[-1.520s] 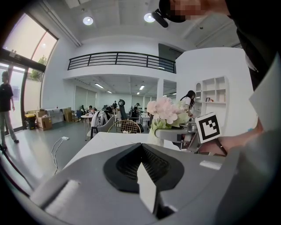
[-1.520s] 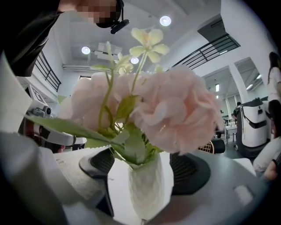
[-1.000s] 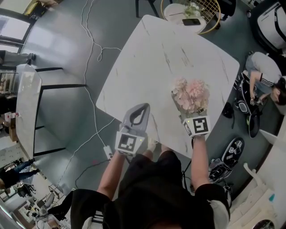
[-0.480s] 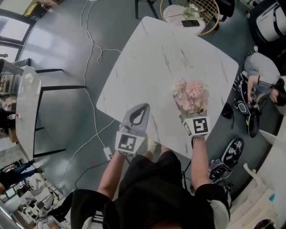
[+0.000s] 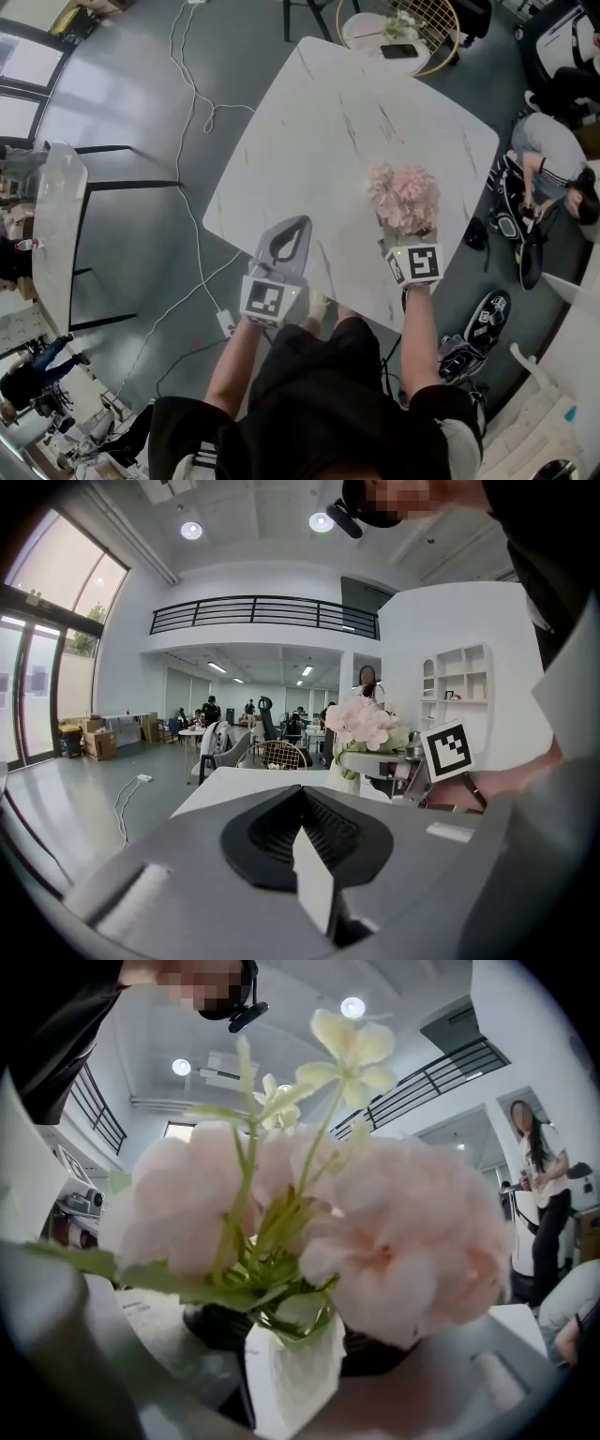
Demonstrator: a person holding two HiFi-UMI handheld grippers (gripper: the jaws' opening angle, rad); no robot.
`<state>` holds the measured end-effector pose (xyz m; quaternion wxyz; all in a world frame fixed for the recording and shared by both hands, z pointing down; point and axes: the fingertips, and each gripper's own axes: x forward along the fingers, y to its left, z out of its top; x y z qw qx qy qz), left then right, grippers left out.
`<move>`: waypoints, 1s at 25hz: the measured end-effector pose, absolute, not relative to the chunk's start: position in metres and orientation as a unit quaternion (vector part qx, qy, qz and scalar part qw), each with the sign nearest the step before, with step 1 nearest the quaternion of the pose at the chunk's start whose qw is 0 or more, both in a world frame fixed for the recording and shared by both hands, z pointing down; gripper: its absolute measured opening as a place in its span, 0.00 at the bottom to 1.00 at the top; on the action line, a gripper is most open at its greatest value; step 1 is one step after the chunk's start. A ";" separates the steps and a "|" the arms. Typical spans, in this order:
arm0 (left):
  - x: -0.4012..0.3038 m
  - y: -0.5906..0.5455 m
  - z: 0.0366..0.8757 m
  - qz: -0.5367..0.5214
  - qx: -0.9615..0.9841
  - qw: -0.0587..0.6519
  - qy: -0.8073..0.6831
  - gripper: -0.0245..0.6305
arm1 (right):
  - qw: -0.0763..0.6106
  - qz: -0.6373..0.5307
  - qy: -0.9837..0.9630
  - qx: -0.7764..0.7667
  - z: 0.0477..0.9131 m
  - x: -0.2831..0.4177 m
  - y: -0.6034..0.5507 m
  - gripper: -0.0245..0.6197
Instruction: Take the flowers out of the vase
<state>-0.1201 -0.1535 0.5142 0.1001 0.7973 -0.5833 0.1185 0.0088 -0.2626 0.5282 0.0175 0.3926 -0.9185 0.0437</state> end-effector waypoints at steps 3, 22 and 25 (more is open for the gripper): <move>-0.121 -0.152 0.513 0.118 0.797 0.099 -0.585 0.05 | 0.019 0.042 -0.917 0.397 0.527 0.011 -0.262 0.40; -0.127 -0.145 0.497 0.102 0.795 0.092 -0.590 0.05 | 0.012 0.038 -0.910 0.412 0.510 0.011 -0.259 0.31; -0.126 -0.144 0.496 0.103 0.795 0.090 -0.590 0.05 | 0.012 0.034 -0.911 0.412 0.506 0.014 -0.259 0.30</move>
